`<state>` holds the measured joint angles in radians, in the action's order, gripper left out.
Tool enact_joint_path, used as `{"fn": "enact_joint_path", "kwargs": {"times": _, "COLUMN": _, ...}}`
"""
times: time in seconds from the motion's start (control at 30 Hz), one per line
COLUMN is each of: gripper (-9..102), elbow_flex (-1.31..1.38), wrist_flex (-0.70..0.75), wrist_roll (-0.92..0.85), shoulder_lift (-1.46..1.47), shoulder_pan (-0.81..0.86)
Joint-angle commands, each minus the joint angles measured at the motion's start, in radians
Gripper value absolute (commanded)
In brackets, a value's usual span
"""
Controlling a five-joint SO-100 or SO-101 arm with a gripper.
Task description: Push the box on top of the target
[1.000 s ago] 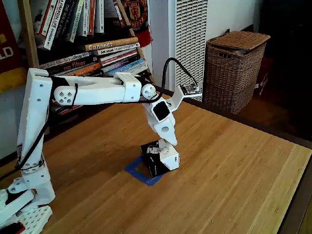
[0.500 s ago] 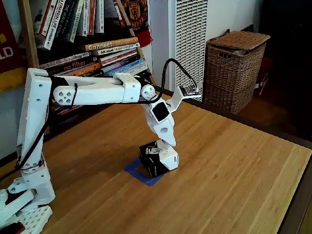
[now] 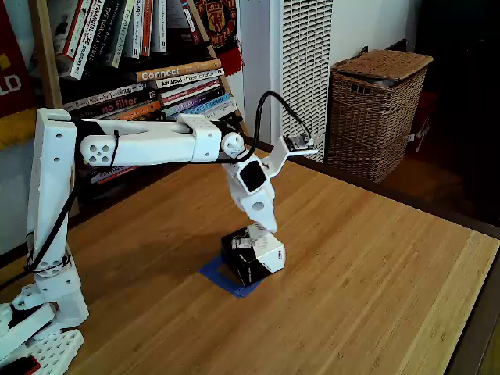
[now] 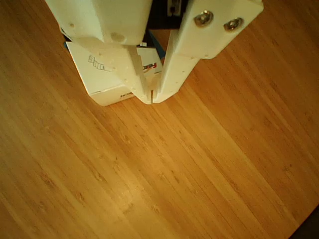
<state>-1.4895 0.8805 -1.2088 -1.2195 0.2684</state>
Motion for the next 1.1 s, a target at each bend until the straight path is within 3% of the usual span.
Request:
{"fn": "enact_joint_path", "kwargs": {"times": 0.0, "gripper": 0, "elbow_flex": 0.002, "wrist_flex": 0.002, "wrist_roll": 0.003, "shoulder_lift": -0.084, "shoulder_pan": -0.015}}
{"fn": "enact_joint_path", "kwargs": {"times": 1.07, "gripper": 0, "elbow_flex": -0.060, "wrist_flex": -0.012, "wrist_roll": 0.011, "shoulder_lift": -0.124, "shoulder_pan": -0.034}}
